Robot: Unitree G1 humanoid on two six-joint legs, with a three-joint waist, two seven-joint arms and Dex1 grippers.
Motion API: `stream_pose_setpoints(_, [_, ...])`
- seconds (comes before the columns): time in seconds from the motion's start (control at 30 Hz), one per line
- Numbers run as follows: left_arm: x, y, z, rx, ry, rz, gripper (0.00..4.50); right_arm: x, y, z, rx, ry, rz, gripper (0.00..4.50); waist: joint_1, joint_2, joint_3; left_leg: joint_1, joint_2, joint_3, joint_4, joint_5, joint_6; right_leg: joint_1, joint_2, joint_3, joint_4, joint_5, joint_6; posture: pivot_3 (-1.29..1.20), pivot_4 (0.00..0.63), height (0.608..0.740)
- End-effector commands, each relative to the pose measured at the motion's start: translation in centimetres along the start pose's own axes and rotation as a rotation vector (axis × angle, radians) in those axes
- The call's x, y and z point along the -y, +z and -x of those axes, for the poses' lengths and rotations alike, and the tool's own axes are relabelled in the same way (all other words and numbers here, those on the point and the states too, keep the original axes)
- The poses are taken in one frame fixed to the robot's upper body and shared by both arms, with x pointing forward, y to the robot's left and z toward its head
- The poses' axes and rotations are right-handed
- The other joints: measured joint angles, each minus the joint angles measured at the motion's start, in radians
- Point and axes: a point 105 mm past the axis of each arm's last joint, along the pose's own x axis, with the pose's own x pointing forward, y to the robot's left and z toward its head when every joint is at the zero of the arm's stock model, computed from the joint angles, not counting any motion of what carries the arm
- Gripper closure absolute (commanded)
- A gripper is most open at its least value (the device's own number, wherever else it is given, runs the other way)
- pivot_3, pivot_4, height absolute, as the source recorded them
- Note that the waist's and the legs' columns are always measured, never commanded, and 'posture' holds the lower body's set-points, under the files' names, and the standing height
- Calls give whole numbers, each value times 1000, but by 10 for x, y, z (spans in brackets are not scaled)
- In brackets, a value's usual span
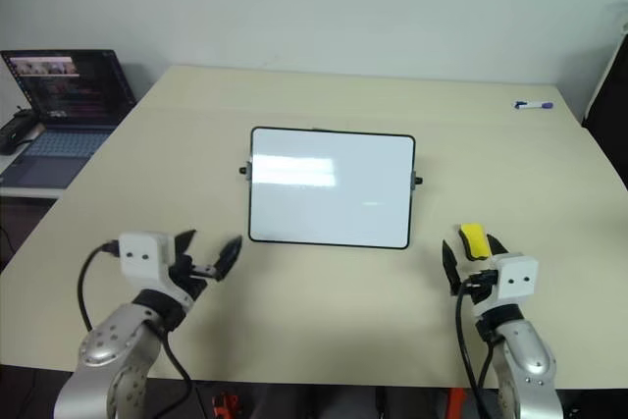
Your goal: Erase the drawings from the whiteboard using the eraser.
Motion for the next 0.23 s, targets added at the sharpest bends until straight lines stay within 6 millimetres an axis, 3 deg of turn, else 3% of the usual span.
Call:
stream_pose_setpoints(0.03, [-6,5,-1,66,109,-57,0,9,13,2,50,1,-31,30,0,0,0,0,0,0,-1,0,0,0,0,0,0,1,2,0,150,740])
stream_pose_setpoints(0.23, [-2,-24,13,9,182,-27,0,19,17,0,34,-6,-4,30,-2,0,-1,-5,1,3,-3,-5,-4,-5,0,2,0,1,3,0,150,740])
